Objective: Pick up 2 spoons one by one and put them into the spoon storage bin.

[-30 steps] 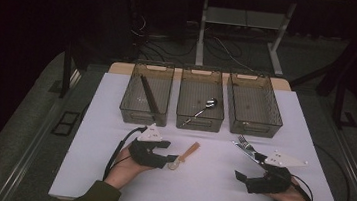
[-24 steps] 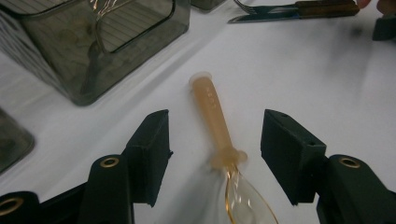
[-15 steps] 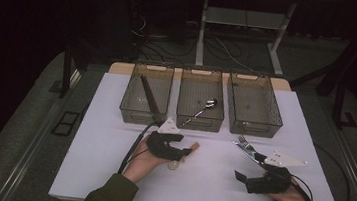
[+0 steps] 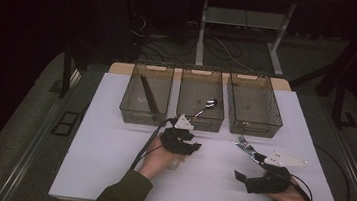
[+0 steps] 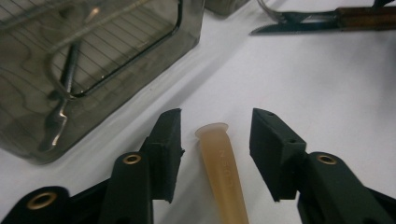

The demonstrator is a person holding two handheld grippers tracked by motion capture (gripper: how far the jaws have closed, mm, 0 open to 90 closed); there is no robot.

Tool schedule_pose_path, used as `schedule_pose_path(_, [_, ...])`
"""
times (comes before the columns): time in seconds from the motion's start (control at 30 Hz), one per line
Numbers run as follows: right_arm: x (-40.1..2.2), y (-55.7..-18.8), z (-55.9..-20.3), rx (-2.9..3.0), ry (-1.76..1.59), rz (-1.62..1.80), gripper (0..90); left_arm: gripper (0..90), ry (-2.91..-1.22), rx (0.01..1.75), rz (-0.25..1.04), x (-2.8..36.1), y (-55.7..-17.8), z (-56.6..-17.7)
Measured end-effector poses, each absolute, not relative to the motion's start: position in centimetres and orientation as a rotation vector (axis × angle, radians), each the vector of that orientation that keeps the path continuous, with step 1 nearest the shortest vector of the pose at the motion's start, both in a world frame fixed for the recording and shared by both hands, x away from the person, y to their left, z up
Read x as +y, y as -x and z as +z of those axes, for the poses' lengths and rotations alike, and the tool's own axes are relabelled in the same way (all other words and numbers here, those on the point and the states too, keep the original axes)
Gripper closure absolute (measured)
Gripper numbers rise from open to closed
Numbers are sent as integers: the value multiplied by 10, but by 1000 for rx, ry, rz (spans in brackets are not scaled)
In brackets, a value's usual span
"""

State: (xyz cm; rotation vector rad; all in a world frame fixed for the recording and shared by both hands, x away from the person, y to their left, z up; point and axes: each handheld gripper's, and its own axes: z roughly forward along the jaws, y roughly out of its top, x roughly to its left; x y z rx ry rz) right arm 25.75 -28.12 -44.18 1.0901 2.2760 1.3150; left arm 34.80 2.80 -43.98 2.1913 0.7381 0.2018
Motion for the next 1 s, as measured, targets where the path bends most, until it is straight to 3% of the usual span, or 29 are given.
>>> schedule_pose_path(1.0, [-279, -257, -441, 2287, -1077, 1316, 19, 718, -2282, 718, 222, 23, -346, -448])
